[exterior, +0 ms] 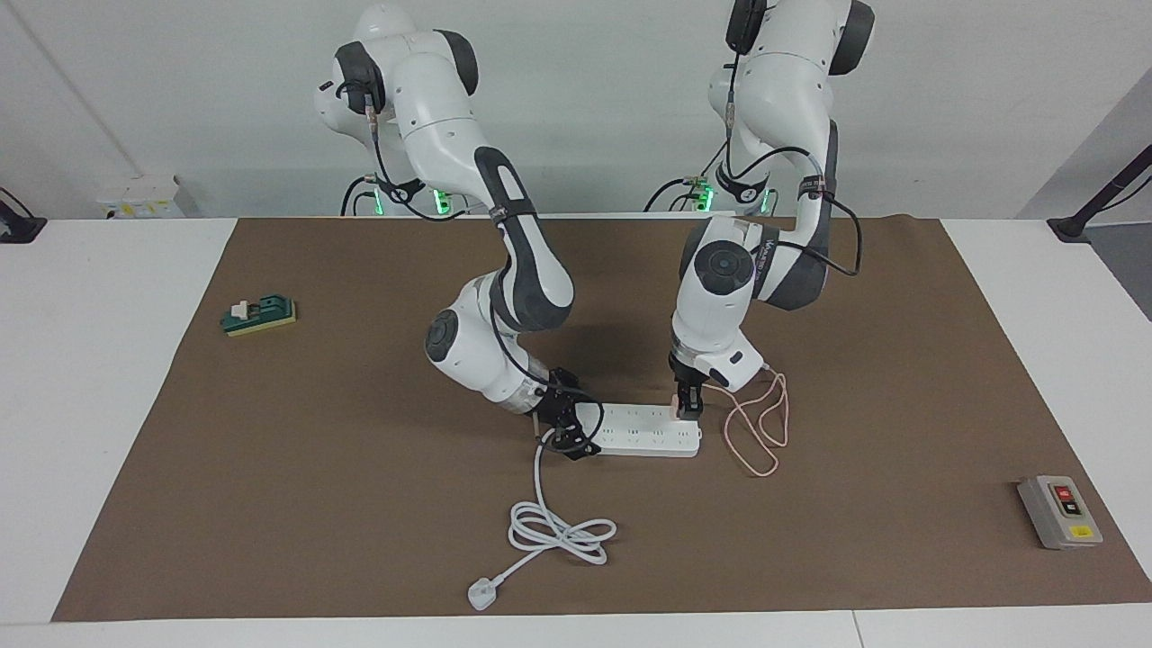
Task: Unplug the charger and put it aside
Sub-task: 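Pull the pink charger out of the strip with the left gripper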
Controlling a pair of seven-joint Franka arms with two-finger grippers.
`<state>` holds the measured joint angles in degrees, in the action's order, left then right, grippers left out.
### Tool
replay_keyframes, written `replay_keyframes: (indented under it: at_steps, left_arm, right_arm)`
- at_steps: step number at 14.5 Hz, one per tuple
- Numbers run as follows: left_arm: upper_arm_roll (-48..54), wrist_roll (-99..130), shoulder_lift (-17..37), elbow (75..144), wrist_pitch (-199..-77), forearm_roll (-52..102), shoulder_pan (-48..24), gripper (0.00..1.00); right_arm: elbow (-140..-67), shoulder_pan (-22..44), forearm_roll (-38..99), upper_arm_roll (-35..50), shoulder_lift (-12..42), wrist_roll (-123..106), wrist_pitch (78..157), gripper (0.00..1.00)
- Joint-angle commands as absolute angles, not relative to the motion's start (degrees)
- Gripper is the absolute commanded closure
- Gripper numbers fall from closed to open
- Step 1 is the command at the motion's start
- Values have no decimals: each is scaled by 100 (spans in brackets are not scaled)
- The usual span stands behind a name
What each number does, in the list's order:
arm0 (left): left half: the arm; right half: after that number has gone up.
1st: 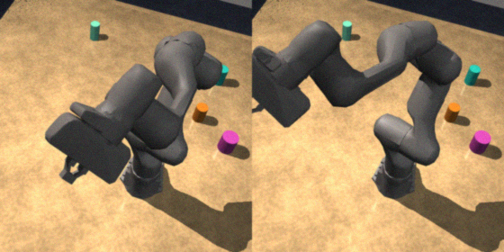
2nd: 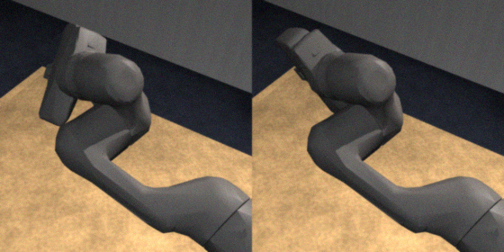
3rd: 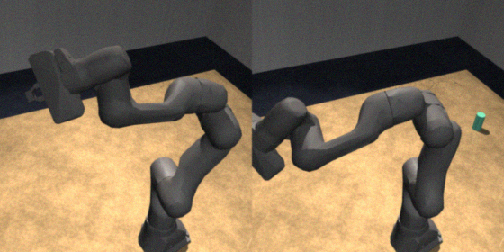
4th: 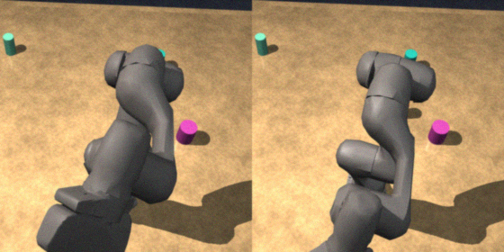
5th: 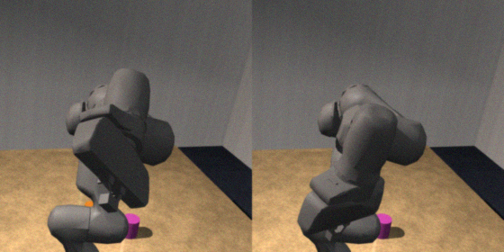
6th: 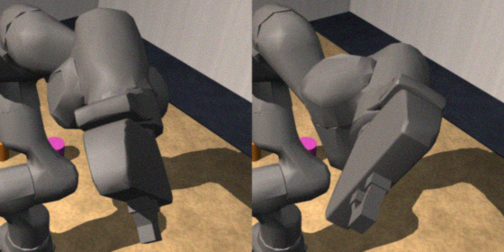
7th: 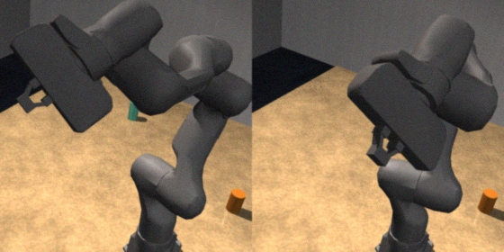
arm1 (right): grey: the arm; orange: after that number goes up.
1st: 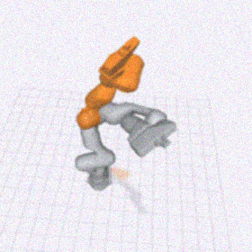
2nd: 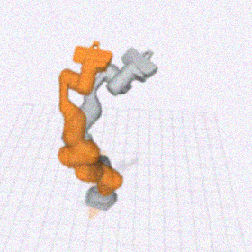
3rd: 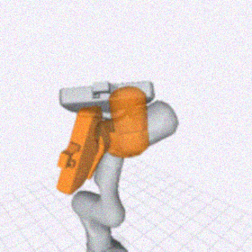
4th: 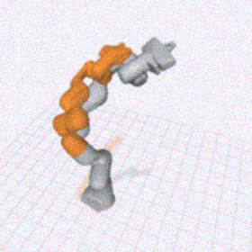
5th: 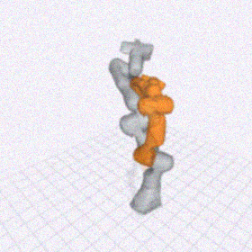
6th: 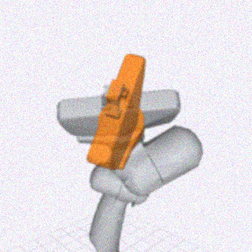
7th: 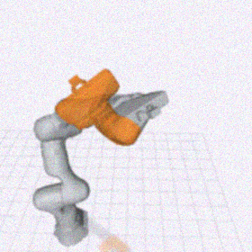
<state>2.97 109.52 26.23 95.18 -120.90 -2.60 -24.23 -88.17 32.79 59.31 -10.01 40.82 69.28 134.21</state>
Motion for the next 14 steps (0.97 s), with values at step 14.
replay_keyframes:
  at_steps: [14]
  left_arm:
    - [281,10872,2786,9325,-12006,-352,-2426,100]
  right_arm:
    - [-8525,3173,6135,-905,4342,6750,13711,100]
